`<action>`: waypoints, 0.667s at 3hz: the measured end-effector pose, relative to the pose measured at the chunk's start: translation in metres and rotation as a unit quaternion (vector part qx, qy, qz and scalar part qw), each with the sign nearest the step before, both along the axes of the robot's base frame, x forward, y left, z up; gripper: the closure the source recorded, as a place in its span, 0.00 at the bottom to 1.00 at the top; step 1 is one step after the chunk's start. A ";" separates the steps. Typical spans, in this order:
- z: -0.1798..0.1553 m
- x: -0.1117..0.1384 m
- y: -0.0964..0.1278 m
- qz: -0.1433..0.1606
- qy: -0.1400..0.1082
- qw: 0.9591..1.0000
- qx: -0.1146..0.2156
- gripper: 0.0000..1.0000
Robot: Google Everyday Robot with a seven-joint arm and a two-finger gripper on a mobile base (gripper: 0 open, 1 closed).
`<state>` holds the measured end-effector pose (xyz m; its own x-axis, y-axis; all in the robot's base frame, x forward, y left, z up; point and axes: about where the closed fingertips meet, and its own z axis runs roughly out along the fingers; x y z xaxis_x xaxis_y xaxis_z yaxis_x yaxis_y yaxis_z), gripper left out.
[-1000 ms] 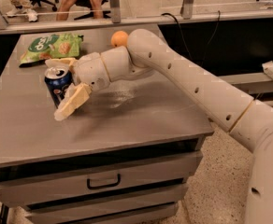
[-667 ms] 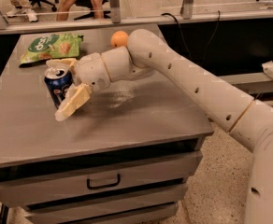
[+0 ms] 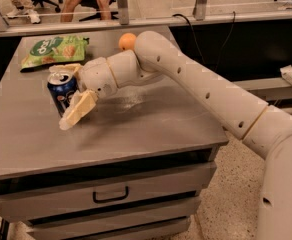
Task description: Knock pepsi can over
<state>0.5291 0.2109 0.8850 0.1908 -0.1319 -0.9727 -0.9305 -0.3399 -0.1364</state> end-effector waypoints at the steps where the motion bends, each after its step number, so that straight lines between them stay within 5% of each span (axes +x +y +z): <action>1: -0.004 0.002 -0.002 -0.002 0.007 1.000 -0.001 0.00; 2: -0.006 0.004 -0.005 -0.004 0.009 1.000 -0.002 0.00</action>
Offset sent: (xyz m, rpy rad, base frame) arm 0.0131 -0.0176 -0.0101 -0.0077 0.0257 -0.0338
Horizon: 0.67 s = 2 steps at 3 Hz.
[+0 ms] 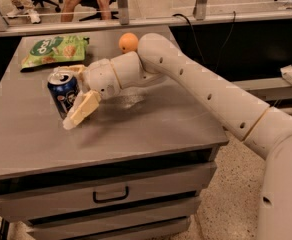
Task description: Knock pepsi can over
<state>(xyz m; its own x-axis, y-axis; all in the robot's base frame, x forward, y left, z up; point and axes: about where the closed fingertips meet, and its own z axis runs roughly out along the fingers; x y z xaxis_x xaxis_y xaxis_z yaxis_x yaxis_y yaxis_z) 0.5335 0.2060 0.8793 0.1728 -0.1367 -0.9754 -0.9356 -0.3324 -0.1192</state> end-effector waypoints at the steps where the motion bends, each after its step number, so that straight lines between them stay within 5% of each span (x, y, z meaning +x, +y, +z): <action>1: -0.001 0.001 -0.003 -0.003 0.000 1.000 -0.001 0.00; 2: -0.001 0.001 -0.005 -0.005 0.000 1.000 -0.001 0.00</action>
Offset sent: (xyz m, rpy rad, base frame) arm 0.0053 -0.0176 -0.0010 -0.0053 -0.0015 -0.0315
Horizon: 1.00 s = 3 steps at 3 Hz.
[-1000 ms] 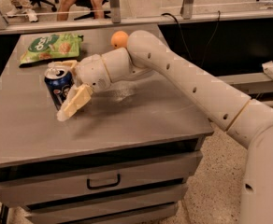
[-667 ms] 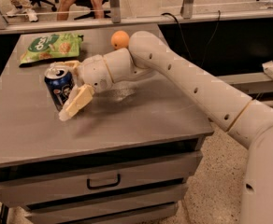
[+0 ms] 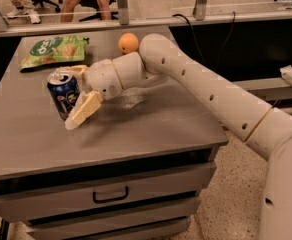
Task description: Knock pepsi can over
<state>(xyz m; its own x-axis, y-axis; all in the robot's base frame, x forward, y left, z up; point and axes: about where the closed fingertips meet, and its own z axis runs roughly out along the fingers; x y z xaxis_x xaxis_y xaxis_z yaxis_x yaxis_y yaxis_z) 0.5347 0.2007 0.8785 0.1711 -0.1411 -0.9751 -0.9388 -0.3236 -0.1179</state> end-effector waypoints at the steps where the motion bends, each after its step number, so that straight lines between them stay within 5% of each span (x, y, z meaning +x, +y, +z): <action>1: -0.001 0.001 -0.003 -0.002 -0.002 1.000 -0.001 0.26; 3: -0.002 0.001 -0.004 -0.003 -0.003 1.000 -0.002 0.72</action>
Offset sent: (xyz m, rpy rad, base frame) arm 0.0038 -0.0100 -0.0020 -0.0061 -0.0089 -0.0170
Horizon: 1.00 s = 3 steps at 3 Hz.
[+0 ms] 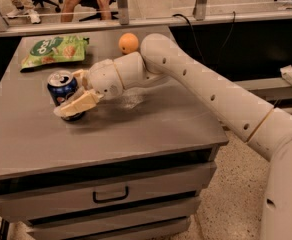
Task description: Knock pepsi can over
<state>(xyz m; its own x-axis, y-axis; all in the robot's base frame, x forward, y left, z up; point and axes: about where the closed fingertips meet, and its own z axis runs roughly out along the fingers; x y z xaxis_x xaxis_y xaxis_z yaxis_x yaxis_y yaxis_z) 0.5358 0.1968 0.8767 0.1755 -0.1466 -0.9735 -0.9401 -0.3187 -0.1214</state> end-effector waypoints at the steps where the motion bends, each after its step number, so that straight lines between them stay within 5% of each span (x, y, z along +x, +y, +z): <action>1: 0.000 0.001 0.000 0.000 0.002 1.000 0.000 0.94; 3: 0.004 0.008 -0.007 -0.014 0.003 1.000 -0.018 1.00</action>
Offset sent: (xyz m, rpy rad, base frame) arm 0.0063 -0.0041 -0.0007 -0.0062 0.0114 -0.0156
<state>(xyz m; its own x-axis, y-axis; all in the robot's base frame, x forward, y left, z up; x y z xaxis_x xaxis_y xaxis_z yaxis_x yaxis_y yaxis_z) 0.5436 0.1900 0.8807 0.1651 -0.1856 -0.9686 -0.9491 -0.2969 -0.1049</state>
